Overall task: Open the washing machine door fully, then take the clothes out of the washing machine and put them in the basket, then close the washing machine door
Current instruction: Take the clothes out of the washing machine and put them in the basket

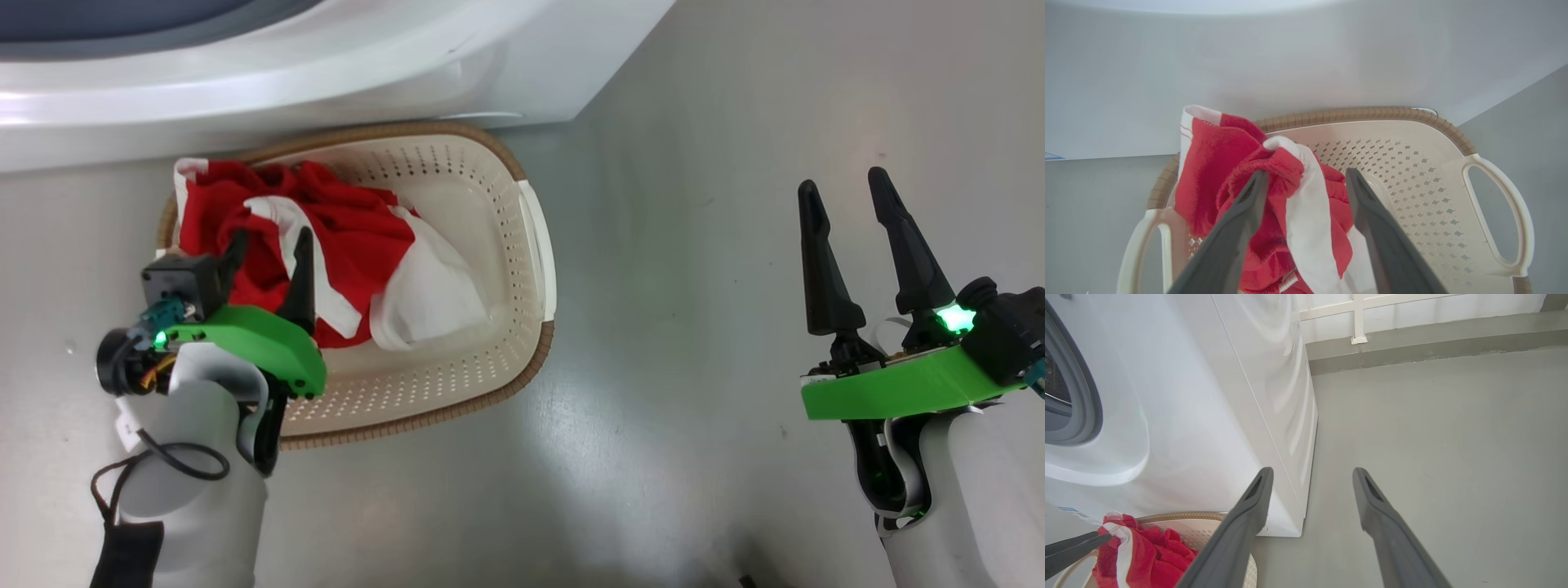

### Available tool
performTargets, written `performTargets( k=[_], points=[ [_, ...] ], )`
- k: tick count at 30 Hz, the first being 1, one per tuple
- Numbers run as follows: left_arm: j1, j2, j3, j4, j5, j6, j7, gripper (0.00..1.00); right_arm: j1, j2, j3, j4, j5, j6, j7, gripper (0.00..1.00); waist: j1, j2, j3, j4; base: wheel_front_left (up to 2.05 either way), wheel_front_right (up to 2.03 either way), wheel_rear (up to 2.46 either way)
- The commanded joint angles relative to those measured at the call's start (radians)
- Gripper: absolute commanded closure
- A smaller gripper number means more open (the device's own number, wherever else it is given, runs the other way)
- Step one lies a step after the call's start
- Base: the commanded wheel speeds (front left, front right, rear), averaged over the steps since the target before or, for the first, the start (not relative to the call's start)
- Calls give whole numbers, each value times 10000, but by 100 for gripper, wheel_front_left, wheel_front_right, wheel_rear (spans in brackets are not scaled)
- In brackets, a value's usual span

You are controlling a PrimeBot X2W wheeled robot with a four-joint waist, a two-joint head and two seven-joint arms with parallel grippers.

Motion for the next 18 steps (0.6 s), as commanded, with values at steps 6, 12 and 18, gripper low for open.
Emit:
performTargets(
  k=[6,12,18],
  points=[
    [602,281,387,-673,-155,-53,-49,0,194,24,149,-133,-123,63,-63,0,0,-1,-443,60,0,0,0],
    [1040,271,537,-1406,-32,-53,-49,0,332,24,132,-37,-180,63,-63,0,0,-1,-1004,152,0,0,0],
    [1595,250,748,-2341,38,-53,-49,0,525,24,98,74,-232,63,-63,0,0,-1,-1676,249,0,0,0]
  ],
)
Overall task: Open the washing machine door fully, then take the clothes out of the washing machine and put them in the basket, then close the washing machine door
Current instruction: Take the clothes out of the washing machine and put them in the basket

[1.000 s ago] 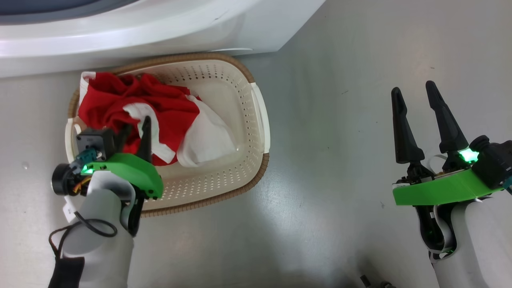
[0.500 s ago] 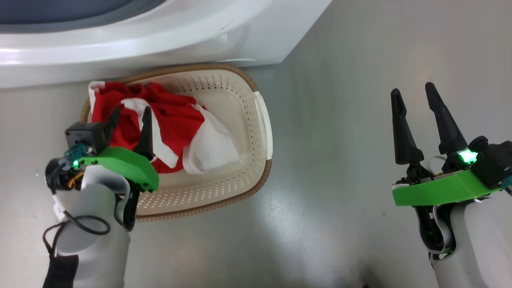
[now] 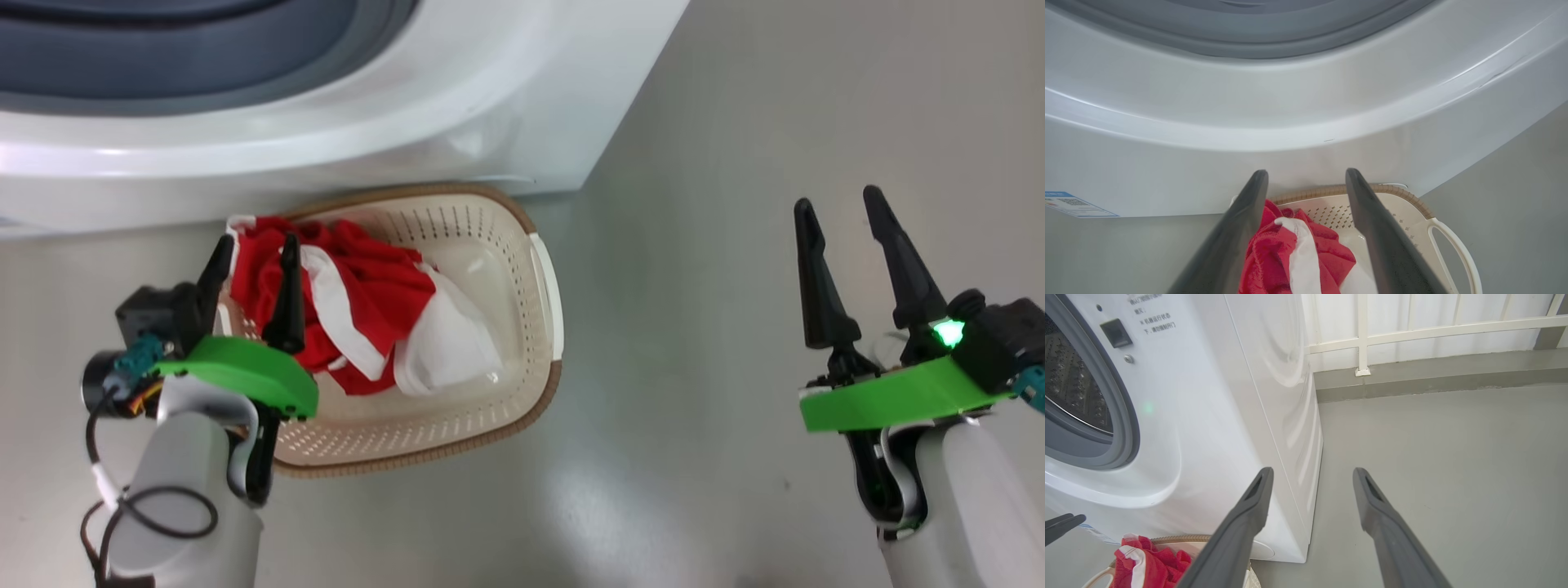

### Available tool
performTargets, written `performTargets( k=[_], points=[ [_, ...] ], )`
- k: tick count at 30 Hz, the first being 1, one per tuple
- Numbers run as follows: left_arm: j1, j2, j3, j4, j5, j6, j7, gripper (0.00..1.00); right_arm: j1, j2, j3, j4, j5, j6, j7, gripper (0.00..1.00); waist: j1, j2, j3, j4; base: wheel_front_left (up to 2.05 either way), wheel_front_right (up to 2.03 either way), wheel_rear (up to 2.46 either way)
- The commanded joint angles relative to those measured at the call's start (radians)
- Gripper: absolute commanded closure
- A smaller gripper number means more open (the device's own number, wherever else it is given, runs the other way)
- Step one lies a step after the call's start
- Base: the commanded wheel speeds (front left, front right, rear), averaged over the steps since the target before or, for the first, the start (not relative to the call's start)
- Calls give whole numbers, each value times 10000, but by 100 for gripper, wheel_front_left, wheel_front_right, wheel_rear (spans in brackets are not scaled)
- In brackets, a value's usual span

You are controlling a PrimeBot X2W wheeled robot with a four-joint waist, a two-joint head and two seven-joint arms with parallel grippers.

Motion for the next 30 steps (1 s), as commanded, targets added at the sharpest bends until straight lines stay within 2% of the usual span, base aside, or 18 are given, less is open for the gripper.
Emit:
performTargets(
  k=[1,14,30],
  points=[
    [491,251,313,-403,80,-53,-49,0,435,24,117,-154,-99,63,-63,0,0,-1,-480,105,0,0,0],
    [2145,264,659,-2301,301,-53,-49,0,1239,-136,209,118,-36,63,-63,0,0,-1,-2206,185,0,0,0],
    [4230,370,726,-4716,295,-53,-49,0,2509,-281,0,195,82,63,-63,0,0,-1,-3682,168,0,0,0]
  ],
)
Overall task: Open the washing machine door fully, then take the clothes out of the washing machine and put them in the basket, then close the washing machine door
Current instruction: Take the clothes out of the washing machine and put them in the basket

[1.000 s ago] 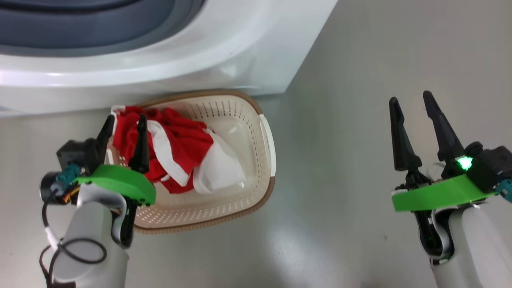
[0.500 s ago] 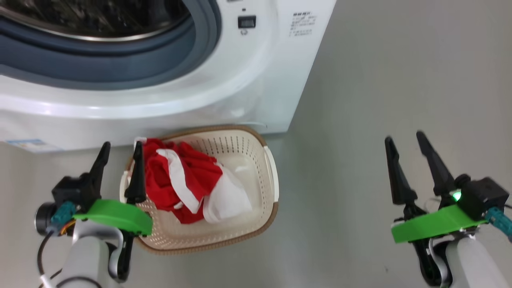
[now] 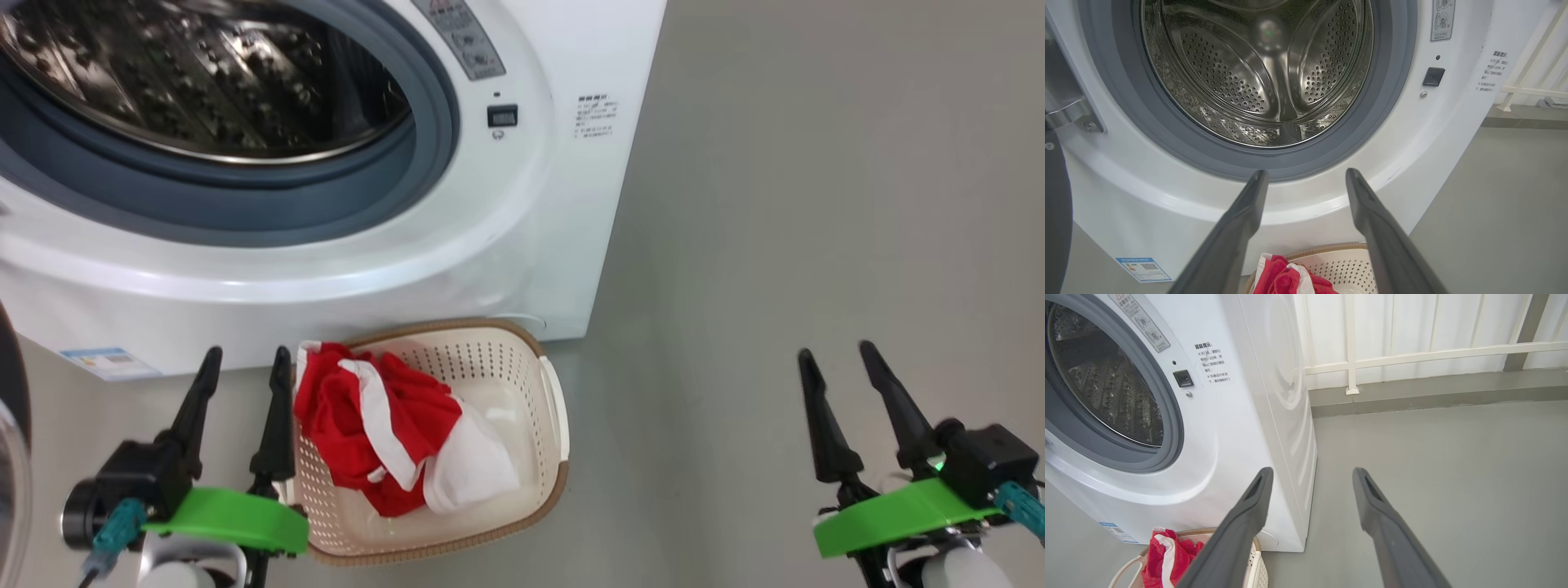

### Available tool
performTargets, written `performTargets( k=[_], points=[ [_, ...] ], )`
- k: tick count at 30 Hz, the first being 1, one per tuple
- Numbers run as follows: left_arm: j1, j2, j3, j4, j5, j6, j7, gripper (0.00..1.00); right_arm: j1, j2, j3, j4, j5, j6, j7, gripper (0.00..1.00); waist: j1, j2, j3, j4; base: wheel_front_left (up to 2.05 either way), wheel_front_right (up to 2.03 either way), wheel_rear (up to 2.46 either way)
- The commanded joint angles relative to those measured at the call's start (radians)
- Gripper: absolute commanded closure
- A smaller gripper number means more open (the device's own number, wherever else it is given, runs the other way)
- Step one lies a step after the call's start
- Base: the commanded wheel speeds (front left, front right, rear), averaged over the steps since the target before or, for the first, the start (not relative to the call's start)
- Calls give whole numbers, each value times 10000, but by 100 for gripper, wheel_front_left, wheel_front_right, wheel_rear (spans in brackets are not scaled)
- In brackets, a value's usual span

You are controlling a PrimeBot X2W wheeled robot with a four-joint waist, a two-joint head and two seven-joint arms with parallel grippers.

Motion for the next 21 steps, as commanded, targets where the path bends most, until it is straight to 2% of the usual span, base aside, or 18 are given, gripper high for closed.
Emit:
performTargets(
  k=[1,21],
  points=[
    [273,248,335,-488,94,-53,-49,0,170,-171,140,-220,148,63,-63,0,0,0,-355,55,0,0,0],
    [2434,76,819,-2126,430,-54,-49,0,1276,-345,-12,-301,213,63,-63,0,0,0,-1347,178,0,0,0]
  ],
)
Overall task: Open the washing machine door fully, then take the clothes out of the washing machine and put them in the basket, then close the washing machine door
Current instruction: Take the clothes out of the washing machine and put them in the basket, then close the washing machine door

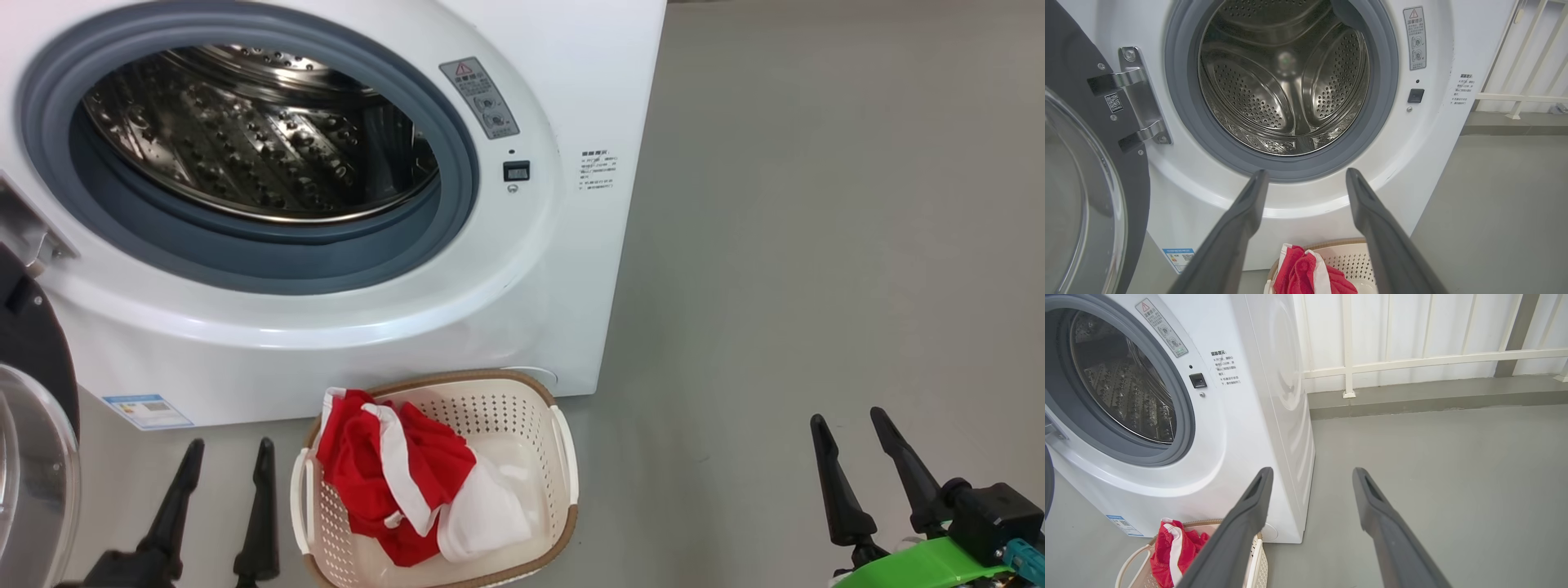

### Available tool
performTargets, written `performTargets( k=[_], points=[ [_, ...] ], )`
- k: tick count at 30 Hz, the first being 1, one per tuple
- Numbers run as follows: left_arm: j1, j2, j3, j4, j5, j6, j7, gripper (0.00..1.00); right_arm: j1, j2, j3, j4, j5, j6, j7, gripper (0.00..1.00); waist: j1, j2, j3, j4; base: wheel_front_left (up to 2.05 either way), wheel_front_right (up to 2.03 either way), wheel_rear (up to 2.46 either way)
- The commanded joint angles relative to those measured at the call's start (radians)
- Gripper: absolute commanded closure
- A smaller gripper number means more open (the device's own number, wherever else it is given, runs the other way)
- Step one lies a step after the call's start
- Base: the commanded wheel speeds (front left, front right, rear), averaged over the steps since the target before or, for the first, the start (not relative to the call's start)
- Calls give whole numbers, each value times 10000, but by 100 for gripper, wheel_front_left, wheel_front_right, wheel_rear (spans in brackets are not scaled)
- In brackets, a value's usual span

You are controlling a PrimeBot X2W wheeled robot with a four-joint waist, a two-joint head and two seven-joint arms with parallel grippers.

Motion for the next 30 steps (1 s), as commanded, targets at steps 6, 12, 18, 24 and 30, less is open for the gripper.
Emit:
performTargets(
  k=[6,12,18,24,30],
  points=[
    [328,64,469,-590,62,-54,-49,0,100,-188,45,-288,193,63,-65,0,0,0,-77,-34,0,0,0],
    [396,38,518,-705,57,-54,-49,0,171,-194,-9,-319,205,63,-65,0,0,0,-82,-6,0,0,0],
    [358,27,534,-772,60,-54,-49,0,155,-177,-33,-323,188,63,-65,0,0,0,-49,13,0,0,0],
    [345,23,521,-831,52,-54,-49,0,143,-175,-21,-326,178,63,-65,0,0,0,-36,30,0,0,0],
    [318,22,513,-847,15,-54,-49,0,124,-174,-26,-323,177,63,-65,0,0,0,-16,49,0,0,0]
  ],
)
